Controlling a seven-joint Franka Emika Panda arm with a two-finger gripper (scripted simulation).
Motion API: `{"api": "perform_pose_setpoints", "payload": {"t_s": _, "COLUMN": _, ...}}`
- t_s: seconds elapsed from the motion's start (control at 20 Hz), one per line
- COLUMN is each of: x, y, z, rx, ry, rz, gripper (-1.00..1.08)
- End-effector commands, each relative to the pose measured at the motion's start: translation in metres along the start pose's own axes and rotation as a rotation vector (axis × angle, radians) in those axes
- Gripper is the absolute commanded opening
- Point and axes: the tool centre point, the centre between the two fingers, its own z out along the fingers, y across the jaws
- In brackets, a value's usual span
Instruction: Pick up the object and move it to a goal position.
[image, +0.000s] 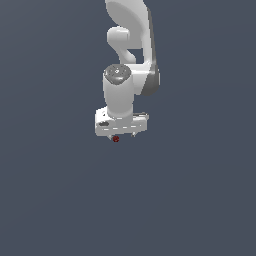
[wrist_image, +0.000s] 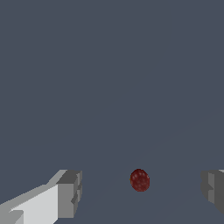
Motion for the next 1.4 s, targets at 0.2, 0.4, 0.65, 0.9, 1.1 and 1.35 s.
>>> {"api": "perform_pose_setpoints", "payload": {"t_s": 0.2, "x": -0.012, "y": 0.009, "z": 0.016, "rx": -0.009, "ry": -0.003, "rz": -0.17, "gripper": 1.0}}
{"api": "perform_pose_setpoints", "payload": {"t_s": 0.4, "x": -0.019, "y": 0.014, "z": 0.026, "rx": -0.013, "ry": -0.005, "rz": -0.28, "gripper": 1.0}}
{"api": "perform_pose_setpoints", "payload": {"t_s": 0.65, "x": -0.029, "y": 0.02, "z": 0.037, "rx": -0.016, "ry": -0.007, "rz": -0.419, "gripper": 1.0}}
{"api": "perform_pose_setpoints", "payload": {"t_s": 0.9, "x": -0.039, "y": 0.024, "z": 0.048, "rx": -0.018, "ry": -0.007, "rz": -0.559, "gripper": 1.0}}
{"api": "perform_pose_setpoints", "payload": {"t_s": 1.1, "x": -0.047, "y": 0.026, "z": 0.056, "rx": -0.018, "ry": -0.007, "rz": -0.672, "gripper": 1.0}}
{"api": "perform_pose_setpoints", "payload": {"t_s": 1.35, "x": -0.056, "y": 0.029, "z": 0.066, "rx": -0.017, "ry": -0.004, "rz": -0.813, "gripper": 1.0}}
